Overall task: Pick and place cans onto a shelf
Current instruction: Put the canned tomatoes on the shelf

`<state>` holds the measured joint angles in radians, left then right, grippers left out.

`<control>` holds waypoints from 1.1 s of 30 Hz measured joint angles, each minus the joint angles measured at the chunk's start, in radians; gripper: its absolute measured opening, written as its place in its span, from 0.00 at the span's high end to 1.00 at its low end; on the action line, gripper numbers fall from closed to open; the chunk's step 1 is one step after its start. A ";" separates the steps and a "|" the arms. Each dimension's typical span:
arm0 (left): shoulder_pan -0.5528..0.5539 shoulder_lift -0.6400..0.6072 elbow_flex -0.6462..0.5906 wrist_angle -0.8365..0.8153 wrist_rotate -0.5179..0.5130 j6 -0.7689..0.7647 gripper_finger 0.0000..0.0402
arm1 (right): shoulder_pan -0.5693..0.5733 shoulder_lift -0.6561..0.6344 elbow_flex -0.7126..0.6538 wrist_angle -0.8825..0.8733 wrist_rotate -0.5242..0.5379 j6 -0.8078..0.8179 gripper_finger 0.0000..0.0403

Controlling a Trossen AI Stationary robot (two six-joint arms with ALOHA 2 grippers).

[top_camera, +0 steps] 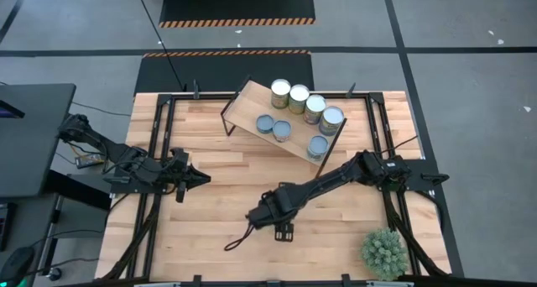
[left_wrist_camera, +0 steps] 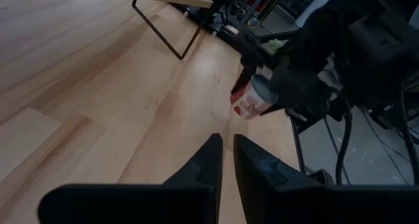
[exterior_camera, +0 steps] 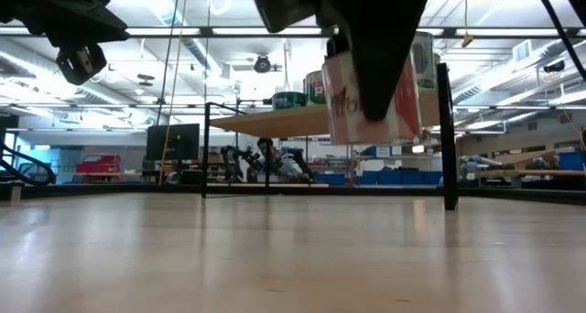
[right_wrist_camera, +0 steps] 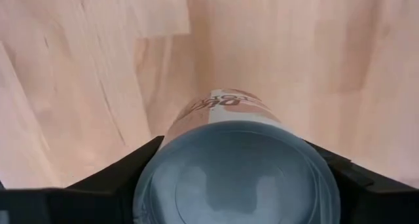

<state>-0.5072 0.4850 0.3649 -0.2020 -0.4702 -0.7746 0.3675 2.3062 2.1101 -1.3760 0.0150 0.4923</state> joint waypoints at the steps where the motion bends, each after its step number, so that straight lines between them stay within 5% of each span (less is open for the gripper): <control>1: 0.000 0.000 0.000 0.000 0.000 0.000 0.89 | -0.006 0.000 0.013 -0.025 0.000 -0.024 0.27; 8: 0.000 0.000 0.000 0.000 0.000 0.000 0.89 | -0.030 -0.012 0.093 -0.111 0.020 -0.184 0.27; 18: 0.000 0.000 0.000 -0.015 -0.021 0.001 0.89 | -0.068 -0.189 0.089 -0.112 0.096 -0.242 0.27; 33: 0.000 0.000 0.000 -0.021 -0.087 0.001 0.89 | -0.277 -0.286 0.088 -0.195 0.065 -0.307 0.26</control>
<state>-0.5072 0.4850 0.3649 -0.2234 -0.5571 -0.7738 0.0908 2.0204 2.1979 -1.5711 0.0797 0.1855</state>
